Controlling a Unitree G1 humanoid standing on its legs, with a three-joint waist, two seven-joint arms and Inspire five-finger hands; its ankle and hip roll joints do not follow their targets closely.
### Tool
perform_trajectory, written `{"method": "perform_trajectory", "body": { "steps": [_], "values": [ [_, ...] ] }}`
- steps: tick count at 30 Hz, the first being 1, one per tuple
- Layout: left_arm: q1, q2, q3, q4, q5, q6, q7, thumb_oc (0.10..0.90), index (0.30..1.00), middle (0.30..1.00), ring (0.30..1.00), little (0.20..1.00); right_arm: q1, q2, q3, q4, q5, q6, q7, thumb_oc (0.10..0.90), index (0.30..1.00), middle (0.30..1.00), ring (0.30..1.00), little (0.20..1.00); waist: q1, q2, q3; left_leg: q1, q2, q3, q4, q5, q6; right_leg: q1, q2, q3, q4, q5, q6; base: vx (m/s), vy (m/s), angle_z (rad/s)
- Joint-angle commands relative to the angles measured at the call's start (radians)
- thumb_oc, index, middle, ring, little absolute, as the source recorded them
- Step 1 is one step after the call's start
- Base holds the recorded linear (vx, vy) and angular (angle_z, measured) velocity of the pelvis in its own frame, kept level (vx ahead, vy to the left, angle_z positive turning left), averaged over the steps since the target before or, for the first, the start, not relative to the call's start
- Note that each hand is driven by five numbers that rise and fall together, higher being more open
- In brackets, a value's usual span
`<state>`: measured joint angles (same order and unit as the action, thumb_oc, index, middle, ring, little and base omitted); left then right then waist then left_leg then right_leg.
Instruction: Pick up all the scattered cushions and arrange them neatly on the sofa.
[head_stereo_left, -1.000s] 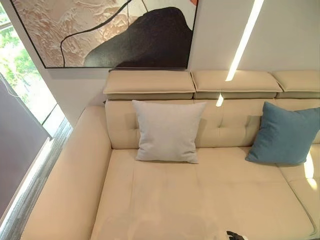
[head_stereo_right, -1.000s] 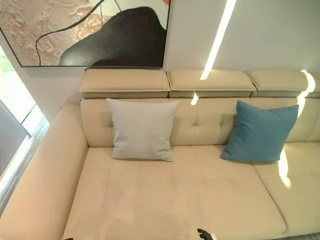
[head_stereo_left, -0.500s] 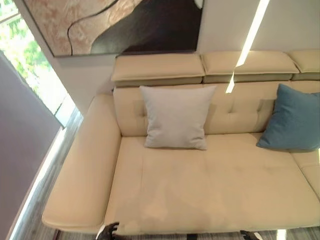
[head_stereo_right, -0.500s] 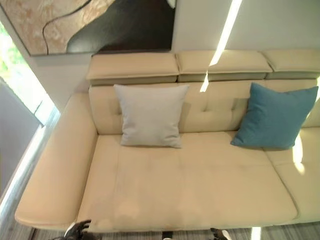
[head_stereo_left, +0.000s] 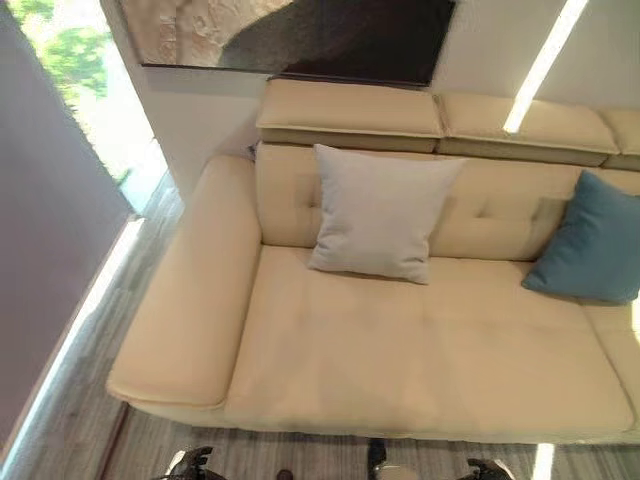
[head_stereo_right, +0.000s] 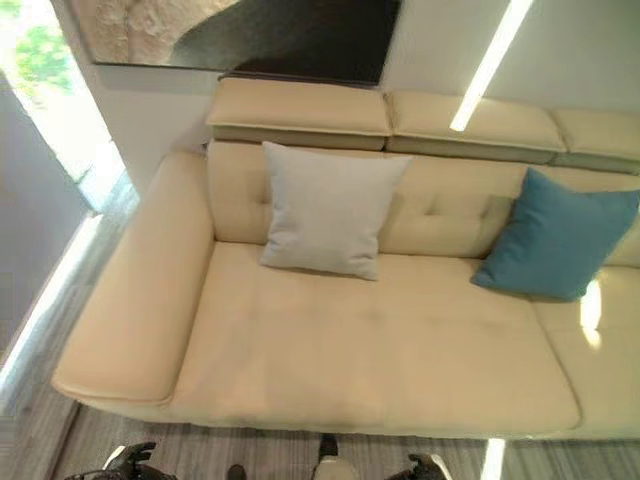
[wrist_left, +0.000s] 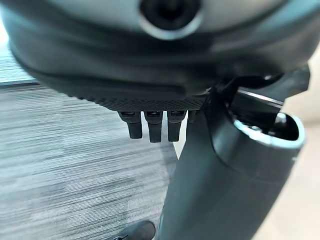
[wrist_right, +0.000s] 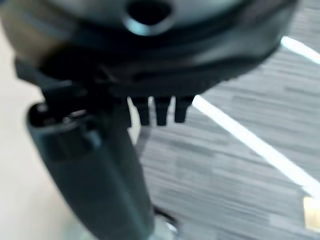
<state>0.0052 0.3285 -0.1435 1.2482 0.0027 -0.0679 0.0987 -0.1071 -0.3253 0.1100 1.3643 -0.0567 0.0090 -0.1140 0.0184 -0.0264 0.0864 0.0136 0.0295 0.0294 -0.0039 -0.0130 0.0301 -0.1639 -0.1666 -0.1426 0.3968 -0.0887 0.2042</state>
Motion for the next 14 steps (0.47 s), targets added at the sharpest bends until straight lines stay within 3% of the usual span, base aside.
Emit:
{"method": "perform_trajectory", "body": {
  "steps": [1, 14],
  "values": [
    [-0.029, -0.003, 0.029, 0.004, 0.008, -0.011, 0.004, 0.800, 0.900, 0.900, 0.900, 0.900, -0.031, -0.068, 0.009, -0.036, 0.001, -0.025, -0.040, 0.800, 0.900, 0.900, 0.900, 0.900, 0.010, -0.068, -0.036, -0.034, -0.067, -0.034, 0.071, -0.128, -0.026, 0.143, 0.014, -0.025, -0.284, 0.044, -0.040, 0.00, -0.054, -0.39],
    [-0.035, -0.016, 0.024, 0.024, 0.004, -0.003, 0.006, 0.800, 0.900, 0.900, 0.900, 0.900, -0.071, -0.097, 0.022, -0.013, 0.009, -0.015, -0.058, 0.800, 0.900, 0.900, 0.900, 0.900, 0.004, -0.049, -0.077, 0.037, -0.032, -0.038, -0.067, -0.050, -0.065, 0.229, 0.068, -0.032, -0.462, 0.054, -0.049, -0.01, -0.055, -0.01]
  ]
}}
